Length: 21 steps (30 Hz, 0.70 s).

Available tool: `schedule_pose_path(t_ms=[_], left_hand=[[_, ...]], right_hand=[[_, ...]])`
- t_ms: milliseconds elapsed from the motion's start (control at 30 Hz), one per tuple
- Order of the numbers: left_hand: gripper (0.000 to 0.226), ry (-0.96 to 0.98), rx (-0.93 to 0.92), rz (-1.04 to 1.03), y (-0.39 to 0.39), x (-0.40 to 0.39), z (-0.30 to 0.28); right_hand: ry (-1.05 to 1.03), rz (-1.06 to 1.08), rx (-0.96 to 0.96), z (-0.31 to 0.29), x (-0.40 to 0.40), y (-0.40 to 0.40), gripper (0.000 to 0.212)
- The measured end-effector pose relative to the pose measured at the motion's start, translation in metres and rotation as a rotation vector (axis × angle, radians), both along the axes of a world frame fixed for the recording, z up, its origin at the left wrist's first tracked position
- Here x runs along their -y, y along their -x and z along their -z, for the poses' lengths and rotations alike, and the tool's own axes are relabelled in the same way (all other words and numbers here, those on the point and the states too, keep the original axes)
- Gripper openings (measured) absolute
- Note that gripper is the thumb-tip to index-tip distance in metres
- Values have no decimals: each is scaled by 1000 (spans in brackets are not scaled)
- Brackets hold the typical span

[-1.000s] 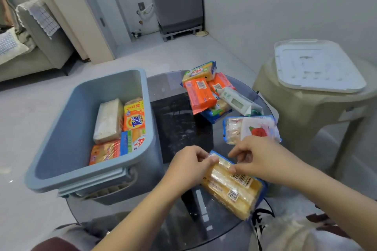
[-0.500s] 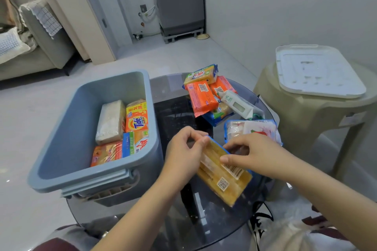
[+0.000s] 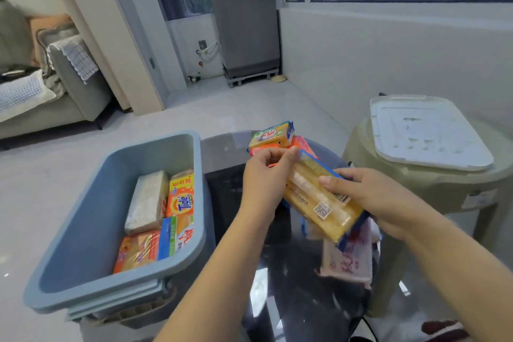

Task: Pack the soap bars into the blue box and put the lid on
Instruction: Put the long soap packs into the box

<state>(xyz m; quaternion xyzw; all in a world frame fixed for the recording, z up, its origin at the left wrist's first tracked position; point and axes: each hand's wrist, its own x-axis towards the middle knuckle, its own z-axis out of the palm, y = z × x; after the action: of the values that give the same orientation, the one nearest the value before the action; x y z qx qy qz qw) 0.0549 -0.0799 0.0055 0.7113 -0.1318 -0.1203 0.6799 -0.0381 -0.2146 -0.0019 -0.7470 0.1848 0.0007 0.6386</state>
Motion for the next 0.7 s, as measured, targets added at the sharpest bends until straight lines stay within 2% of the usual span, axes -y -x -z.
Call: schedule_pose_path(t_ms=[133, 233, 300, 467, 700], left_hand=[[15, -38, 21, -127, -43, 43, -3], [21, -136, 39, -237, -89, 70, -1], [31, -246, 41, -210, -120, 81, -1], [52, -715, 166, 224, -184, 92, 0], [74, -1042, 55, 577, -239, 103, -4]], right_hand=[[148, 214, 51, -14, 21, -14, 18], [169, 312, 52, -17, 36, -24, 24], [164, 319, 32, -17, 43, -30, 31], [73, 333, 12, -12, 60, -51, 32], [14, 326, -12, -1, 69, -70, 22]])
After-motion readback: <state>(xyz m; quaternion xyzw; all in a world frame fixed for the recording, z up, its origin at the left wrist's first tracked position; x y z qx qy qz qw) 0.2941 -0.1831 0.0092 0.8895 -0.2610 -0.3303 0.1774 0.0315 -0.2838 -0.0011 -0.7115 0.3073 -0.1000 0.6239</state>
